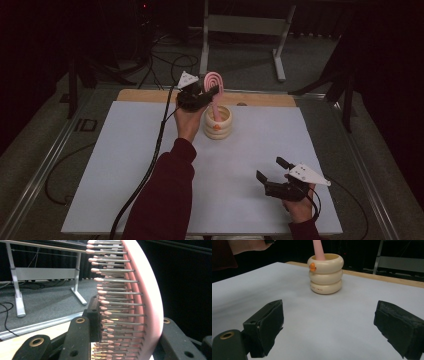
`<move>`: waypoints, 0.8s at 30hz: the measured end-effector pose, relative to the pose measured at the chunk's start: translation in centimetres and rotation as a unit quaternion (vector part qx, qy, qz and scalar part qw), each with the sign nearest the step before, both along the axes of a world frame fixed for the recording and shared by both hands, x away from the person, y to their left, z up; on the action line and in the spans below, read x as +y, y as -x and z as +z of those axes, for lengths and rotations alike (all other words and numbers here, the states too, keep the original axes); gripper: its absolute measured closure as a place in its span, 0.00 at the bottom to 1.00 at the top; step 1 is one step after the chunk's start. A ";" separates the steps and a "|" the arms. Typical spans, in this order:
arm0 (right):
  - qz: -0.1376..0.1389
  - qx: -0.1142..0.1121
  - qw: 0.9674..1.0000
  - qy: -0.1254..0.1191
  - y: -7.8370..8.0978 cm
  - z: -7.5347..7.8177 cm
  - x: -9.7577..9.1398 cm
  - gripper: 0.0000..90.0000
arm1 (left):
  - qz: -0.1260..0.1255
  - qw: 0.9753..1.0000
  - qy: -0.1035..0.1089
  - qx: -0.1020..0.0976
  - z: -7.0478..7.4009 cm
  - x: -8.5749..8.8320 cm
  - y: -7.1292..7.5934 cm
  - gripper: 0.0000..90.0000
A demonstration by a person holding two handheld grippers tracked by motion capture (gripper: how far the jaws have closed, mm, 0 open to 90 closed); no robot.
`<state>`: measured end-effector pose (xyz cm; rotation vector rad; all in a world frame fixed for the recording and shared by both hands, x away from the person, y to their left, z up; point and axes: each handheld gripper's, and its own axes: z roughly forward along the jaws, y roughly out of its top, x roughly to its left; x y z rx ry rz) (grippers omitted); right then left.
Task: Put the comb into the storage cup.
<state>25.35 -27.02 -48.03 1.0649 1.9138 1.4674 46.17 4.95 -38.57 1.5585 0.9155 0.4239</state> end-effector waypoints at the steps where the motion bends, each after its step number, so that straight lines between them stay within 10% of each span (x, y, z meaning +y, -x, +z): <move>1: 0.001 0.000 1.000 0.000 0.0 0.0 0.0 0.10 | 0.000 1.000 0.001 0.000 0.0 -0.1 0.0 0.72; 24: 0.002 0.001 1.000 -0.001 -0.1 0.0 -0.1 0.10 | 0.003 1.000 -0.011 0.008 -1.2 -0.9 -0.2 0.72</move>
